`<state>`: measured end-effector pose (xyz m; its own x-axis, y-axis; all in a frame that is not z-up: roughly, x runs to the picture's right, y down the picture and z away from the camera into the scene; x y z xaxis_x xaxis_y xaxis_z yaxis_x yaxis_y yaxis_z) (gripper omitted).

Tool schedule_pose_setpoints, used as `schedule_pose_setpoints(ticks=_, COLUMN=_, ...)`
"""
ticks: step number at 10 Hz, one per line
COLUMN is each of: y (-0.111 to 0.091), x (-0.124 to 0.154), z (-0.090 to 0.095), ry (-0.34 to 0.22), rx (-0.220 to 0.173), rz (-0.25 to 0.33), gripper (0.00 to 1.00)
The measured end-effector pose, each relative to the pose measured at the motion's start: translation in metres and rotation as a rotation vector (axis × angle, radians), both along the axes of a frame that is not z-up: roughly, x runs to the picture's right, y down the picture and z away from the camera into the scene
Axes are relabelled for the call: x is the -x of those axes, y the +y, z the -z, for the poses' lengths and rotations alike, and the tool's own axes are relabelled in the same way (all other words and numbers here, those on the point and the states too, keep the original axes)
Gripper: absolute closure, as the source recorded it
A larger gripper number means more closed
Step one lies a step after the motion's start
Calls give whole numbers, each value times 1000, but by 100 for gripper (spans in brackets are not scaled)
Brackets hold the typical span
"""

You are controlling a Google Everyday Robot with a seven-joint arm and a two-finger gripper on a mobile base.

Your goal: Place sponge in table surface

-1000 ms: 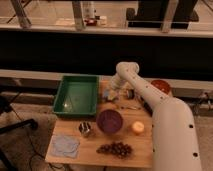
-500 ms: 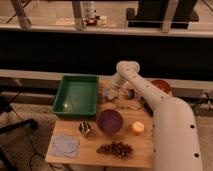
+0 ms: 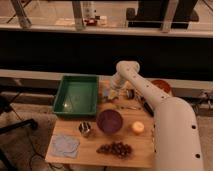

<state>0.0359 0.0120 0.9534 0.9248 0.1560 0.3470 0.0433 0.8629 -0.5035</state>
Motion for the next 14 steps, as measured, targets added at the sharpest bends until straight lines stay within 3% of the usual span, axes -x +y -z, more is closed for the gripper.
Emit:
schedule_pose_setpoints(ticks=7, y=4, x=-3, z=-5, ry=10, rx=2, rz=6, gripper=85)
schedule_pose_setpoints(ticks=10, y=5, x=-1, z=-7, ry=10, rx=17, rz=16, gripper=62)
schedule_pose_setpoints(ticks=11, y=7, x=1, z=-8, ry=4, rx=31, rz=29, gripper=47)
schedule_pose_setpoints(ticks=14, y=10, x=0, z=-10, ry=7, rx=43, rz=39, gripper=22)
